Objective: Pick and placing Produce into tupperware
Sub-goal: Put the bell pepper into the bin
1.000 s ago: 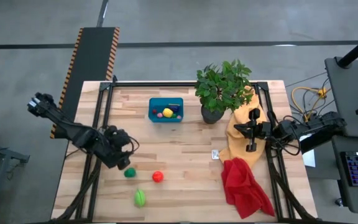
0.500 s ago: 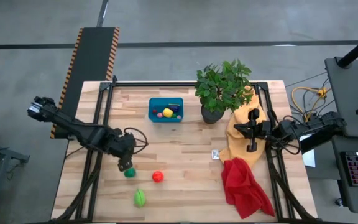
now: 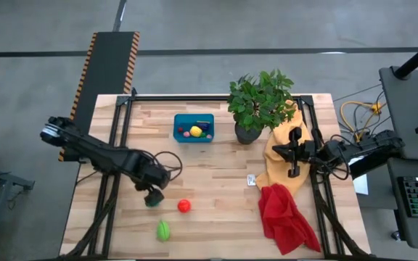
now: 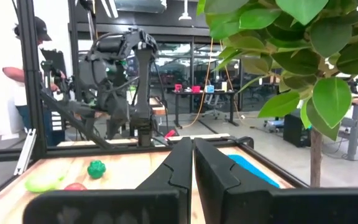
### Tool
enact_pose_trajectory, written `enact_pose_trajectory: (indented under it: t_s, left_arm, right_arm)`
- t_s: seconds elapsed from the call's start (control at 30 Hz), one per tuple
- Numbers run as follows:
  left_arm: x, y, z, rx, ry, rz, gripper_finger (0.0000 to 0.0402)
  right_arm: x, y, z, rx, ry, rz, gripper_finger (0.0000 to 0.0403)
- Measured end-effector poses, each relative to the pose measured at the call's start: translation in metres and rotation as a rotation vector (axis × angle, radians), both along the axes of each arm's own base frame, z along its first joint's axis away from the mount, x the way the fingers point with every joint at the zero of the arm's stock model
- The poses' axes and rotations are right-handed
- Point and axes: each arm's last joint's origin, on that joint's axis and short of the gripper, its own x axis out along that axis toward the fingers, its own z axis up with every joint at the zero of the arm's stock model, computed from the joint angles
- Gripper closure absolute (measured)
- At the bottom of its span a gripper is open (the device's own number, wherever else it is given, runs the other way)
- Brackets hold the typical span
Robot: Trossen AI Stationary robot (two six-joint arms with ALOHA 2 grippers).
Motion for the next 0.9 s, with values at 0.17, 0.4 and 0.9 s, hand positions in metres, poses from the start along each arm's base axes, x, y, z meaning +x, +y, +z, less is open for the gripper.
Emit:
enact_pose_trajectory:
  t_s: [0.17, 0.4, 0.9]
  left_arm:
    - [0.010, -0.015, -0.011, 0.074, 0.036, -0.018, 0.0107]
    - [0.016, -0.035, -0.029, 0.136, 0.098, -0.082, 0.0107]
    - [0.022, -0.050, -0.051, 0.230, 0.112, -0.136, 0.0107]
  right_arm:
    - [0.000, 0.000, 0.000, 0.007, 0.001, 0.007, 0.0394]
    - [0.001, 0.000, -0.002, 0.018, 0.021, 0.011, 0.0394]
    - [0.001, 0.000, -0.003, 0.014, 0.024, 0.008, 0.0394]
